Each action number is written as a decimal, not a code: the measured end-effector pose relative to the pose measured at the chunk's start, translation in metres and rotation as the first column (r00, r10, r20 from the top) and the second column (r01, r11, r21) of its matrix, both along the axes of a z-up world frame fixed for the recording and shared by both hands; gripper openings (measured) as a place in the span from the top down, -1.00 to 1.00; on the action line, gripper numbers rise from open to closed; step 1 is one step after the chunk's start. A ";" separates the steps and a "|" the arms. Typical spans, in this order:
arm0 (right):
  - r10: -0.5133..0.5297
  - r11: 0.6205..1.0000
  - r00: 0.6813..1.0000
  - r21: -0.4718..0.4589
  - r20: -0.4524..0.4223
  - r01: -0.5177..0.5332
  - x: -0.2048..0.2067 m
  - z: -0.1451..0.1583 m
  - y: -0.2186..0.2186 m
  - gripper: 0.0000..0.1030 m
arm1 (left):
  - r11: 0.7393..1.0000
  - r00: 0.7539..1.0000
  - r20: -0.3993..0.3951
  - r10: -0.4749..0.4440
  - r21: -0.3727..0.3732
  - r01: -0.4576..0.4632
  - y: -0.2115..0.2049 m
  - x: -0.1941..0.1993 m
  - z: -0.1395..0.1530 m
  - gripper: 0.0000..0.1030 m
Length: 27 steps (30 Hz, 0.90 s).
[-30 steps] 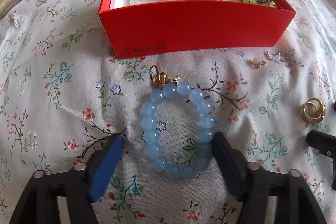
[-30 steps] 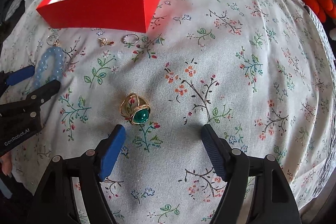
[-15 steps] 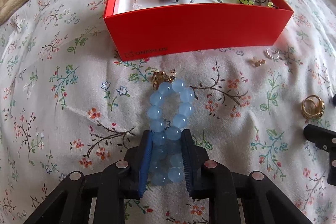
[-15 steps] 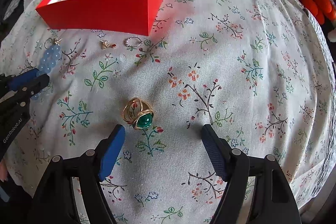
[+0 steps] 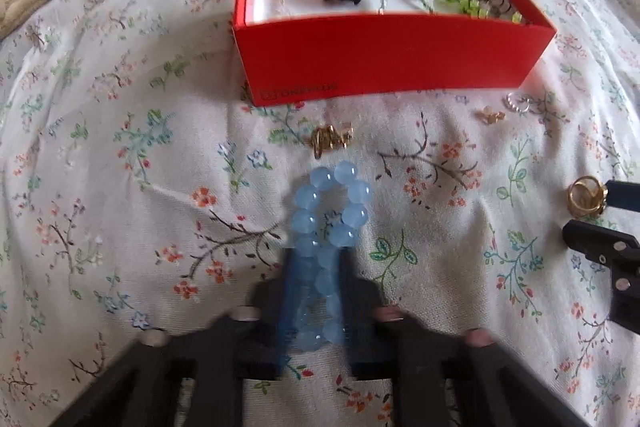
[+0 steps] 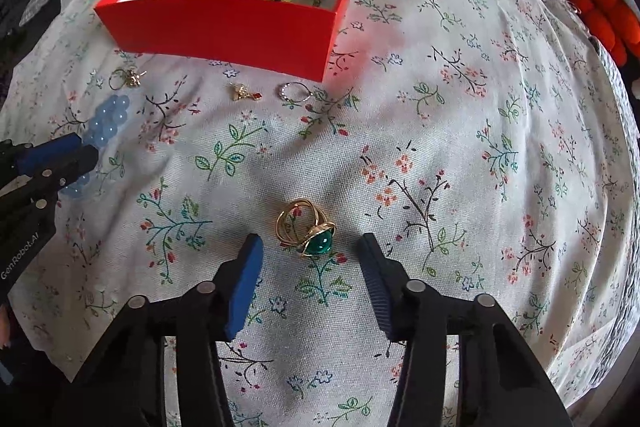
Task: Organize jewelry
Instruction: 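Grasp the light-blue beaded bracelet with the left tool while the right tool grasps the green-stone gold ring, then lift the light-blue bracelet and green-stone ring and carry them toward the red box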
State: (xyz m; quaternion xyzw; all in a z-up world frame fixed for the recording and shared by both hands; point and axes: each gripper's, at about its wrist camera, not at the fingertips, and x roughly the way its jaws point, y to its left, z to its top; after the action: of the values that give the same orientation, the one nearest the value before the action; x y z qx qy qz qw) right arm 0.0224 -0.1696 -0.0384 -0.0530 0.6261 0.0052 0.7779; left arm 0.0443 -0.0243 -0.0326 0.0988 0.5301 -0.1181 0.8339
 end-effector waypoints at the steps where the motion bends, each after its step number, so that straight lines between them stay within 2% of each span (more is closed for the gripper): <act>1: -0.002 1.000 1.000 -0.001 0.003 0.002 -0.001 0.001 0.003 0.13 | 1.000 1.000 0.005 0.000 0.008 0.000 0.001 0.000 0.002 1.00; 7: 0.000 1.000 1.000 -0.001 0.008 0.000 0.000 0.003 0.010 0.43 | 1.000 1.000 -0.021 0.006 -0.028 -0.006 0.010 0.002 0.000 1.00; 9: 0.005 1.000 1.000 0.004 0.007 -0.005 0.000 0.004 0.011 0.63 | 0.999 1.000 -0.021 0.013 -0.044 -0.014 0.013 0.003 0.001 1.00; 10: 0.008 1.000 1.000 0.012 0.005 -0.008 0.000 0.005 0.012 0.63 | 0.999 1.000 -0.024 0.010 -0.048 -0.011 0.014 0.004 0.001 0.85; 11: 0.012 1.000 1.000 0.021 0.003 -0.012 0.000 0.005 0.013 0.63 | 0.999 1.000 -0.026 0.005 -0.052 -0.007 0.014 0.004 0.001 0.56; 13: 0.018 1.000 1.000 0.025 0.003 -0.018 0.000 0.005 0.017 0.63 | 0.998 0.999 -0.037 -0.010 -0.070 0.007 0.012 0.004 0.000 0.16; 15: 0.023 0.999 1.000 0.027 0.003 -0.024 0.000 0.005 0.021 0.63 | 0.997 0.999 -0.026 -0.023 -0.074 0.021 0.009 0.000 0.002 0.05; 17: 0.027 0.999 1.000 0.031 0.004 -0.027 -0.002 0.006 0.025 0.63 | 0.995 0.997 -0.040 -0.065 -0.074 0.062 0.003 -0.002 0.000 -0.25; 18: 0.028 0.999 1.000 0.033 0.005 -0.028 -0.002 0.006 0.028 0.63 | 0.995 0.995 -0.060 -0.079 -0.067 0.075 0.001 0.000 -0.004 -0.32; 20: 0.028 0.999 1.000 0.036 0.008 -0.028 -0.002 0.007 0.031 0.63 | 0.996 0.994 -0.071 -0.083 -0.035 0.081 -0.003 -0.001 -0.013 -0.34; 24: 0.024 0.999 1.000 0.044 0.008 -0.024 0.001 0.006 0.025 0.63 | 0.997 0.996 -0.057 -0.071 -0.033 0.069 -0.005 0.000 -0.014 -0.34; 27: 0.017 0.999 1.000 0.050 0.009 -0.017 0.002 0.007 0.018 0.63 | 0.998 0.997 -0.053 -0.054 -0.024 0.053 -0.005 0.003 -0.013 -0.08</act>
State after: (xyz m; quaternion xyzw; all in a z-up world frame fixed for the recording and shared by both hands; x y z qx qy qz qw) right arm 0.0240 -0.1516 -0.0316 -0.0390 0.6219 0.0271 0.7816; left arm 0.0471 -0.0289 -0.0456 0.1003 0.5478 -0.1492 0.8170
